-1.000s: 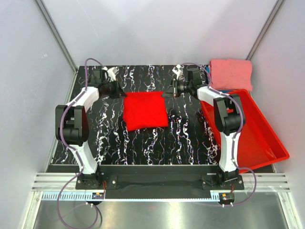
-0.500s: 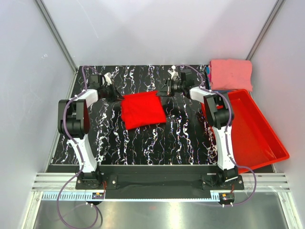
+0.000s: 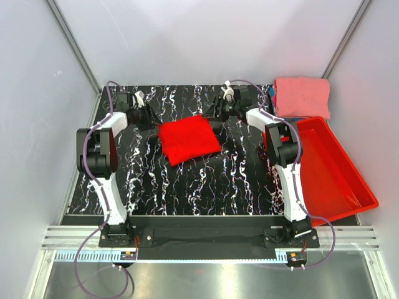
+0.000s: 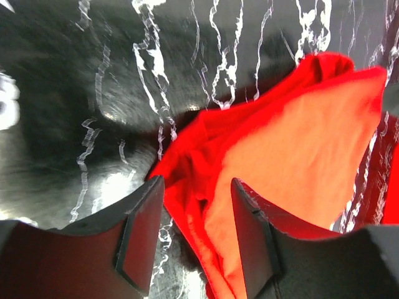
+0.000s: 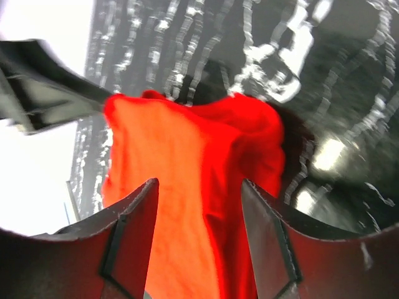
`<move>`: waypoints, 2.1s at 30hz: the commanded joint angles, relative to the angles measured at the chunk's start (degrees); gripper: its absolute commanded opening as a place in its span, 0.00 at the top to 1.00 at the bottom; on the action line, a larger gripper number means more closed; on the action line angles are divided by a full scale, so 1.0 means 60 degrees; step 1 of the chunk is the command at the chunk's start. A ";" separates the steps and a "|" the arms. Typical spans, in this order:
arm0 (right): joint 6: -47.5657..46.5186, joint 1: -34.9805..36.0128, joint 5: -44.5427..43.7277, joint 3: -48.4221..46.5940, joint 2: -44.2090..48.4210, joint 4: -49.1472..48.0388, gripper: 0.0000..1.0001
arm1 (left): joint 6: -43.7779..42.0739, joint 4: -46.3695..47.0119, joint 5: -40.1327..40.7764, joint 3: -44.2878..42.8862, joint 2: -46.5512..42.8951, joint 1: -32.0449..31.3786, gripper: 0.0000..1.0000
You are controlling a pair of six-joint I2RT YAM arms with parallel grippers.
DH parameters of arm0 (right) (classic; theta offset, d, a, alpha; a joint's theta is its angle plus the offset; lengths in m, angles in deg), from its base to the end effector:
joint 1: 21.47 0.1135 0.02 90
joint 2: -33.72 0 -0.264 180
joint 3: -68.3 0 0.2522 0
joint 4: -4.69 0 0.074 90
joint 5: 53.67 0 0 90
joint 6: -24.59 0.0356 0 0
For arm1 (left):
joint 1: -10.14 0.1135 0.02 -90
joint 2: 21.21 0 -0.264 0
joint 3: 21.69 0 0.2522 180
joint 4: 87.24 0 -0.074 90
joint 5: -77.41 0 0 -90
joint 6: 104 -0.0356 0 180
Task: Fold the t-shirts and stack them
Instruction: Fold the tshirt
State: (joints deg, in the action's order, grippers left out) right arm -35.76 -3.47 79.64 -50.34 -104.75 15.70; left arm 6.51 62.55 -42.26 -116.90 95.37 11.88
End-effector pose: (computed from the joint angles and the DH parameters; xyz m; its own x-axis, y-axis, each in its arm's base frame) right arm 0.5066 0.1903 0.1518 -0.8120 0.1146 -0.5722 -0.4410 0.5216 0.7304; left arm 0.4385 -0.0043 0.1755 -0.8320 -0.3298 -0.4461 -0.0111 0.8139 -0.5810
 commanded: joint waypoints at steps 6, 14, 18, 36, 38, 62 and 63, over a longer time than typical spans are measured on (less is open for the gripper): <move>-0.1497 -0.0041 -0.1329 0.0458 0.1721 0.2243 0.42 | -0.0079 0.0383 0.1079 0.0713 -0.2509 -0.0611 0.47; -0.2011 0.0032 -0.0496 0.0619 0.1473 0.3182 0.51 | 0.0127 0.0371 0.0869 0.0613 -0.1545 -0.0964 0.48; -0.2406 0.0178 -0.0363 0.0839 0.1370 0.3328 0.50 | -0.0094 0.0090 0.1560 0.0187 -0.0989 -0.0832 0.48; -0.1881 0.0530 -0.0480 0.3078 0.2115 0.2028 0.46 | 0.0639 -0.0555 0.2515 -0.0164 0.0228 -0.0451 0.93; -0.1327 0.0734 -0.0684 0.3767 0.2394 0.1515 0.50 | 0.0682 -0.0613 0.2076 -0.0311 0.0375 -0.0363 0.95; -0.1937 0.0355 -0.0730 0.0873 0.1841 0.3897 0.37 | 0.0507 -0.1727 0.2543 0.3481 -0.3962 -0.0817 0.46; -0.2040 0.0340 -0.0642 0.0695 0.1723 0.3987 0.37 | 0.0521 -0.1567 0.2528 0.3555 -0.3873 -0.0817 0.46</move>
State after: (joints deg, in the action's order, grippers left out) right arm -44.35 -1.31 72.08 -41.75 -91.77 35.53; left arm 8.81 49.35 -23.60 -97.49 70.39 6.81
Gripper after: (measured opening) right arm 0.632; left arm 0.534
